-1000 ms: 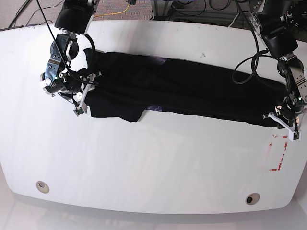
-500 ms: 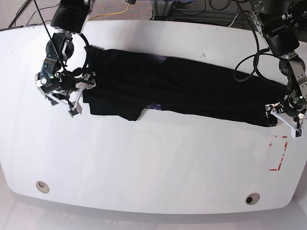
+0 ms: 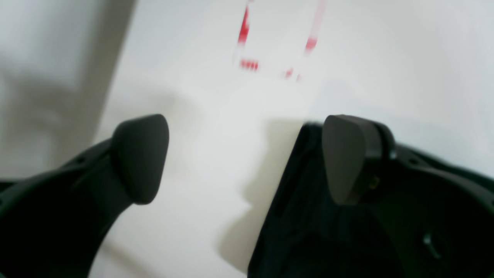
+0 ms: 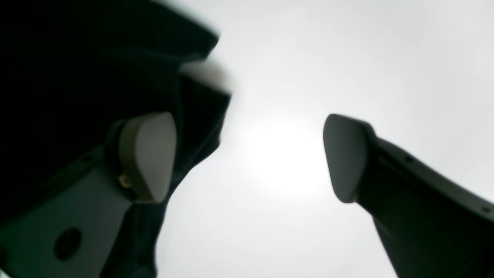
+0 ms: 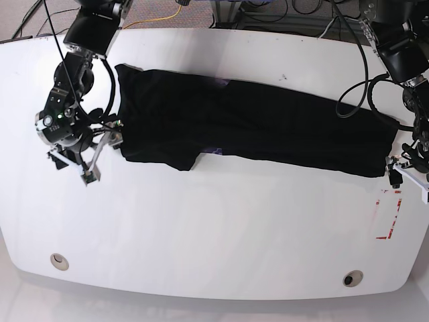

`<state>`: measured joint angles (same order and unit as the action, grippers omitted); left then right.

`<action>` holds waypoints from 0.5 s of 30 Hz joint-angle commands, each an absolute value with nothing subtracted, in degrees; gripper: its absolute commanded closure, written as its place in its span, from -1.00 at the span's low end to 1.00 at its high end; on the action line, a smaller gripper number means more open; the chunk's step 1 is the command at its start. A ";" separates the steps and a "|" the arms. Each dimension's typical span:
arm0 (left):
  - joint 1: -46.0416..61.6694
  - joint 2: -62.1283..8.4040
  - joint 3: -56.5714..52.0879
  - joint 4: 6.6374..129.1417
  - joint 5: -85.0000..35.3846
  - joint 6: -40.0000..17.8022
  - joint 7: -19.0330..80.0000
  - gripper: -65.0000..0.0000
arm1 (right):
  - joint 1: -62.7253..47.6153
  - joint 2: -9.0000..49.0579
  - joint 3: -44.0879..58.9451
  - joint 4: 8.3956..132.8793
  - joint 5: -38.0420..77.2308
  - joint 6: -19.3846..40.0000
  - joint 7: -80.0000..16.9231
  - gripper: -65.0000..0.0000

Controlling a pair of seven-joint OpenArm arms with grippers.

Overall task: Layout the t-shirt on the table in an organized manner, then fold the t-shirt properly
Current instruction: 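Release the folded edge and reposition both grippers at the shirt ends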

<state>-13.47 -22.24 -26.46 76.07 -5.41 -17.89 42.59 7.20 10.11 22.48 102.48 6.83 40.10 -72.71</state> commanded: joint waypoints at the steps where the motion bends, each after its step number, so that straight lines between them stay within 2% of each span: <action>1: -14.02 -23.25 -26.68 77.58 -5.76 -17.80 41.54 -0.86 | 9.98 10.95 22.90 103.78 7.43 40.00 -72.84 -0.78; 7: -13.67 -23.25 -26.68 77.85 -5.76 -17.80 41.54 -0.86 | 10.59 11.47 22.99 104.75 7.78 40.00 -76.70 -0.78; 15: -13.67 -23.25 -26.68 77.85 -5.76 -17.80 41.45 -0.86 | 10.24 10.77 23.87 104.04 8.13 40.00 -75.82 -0.78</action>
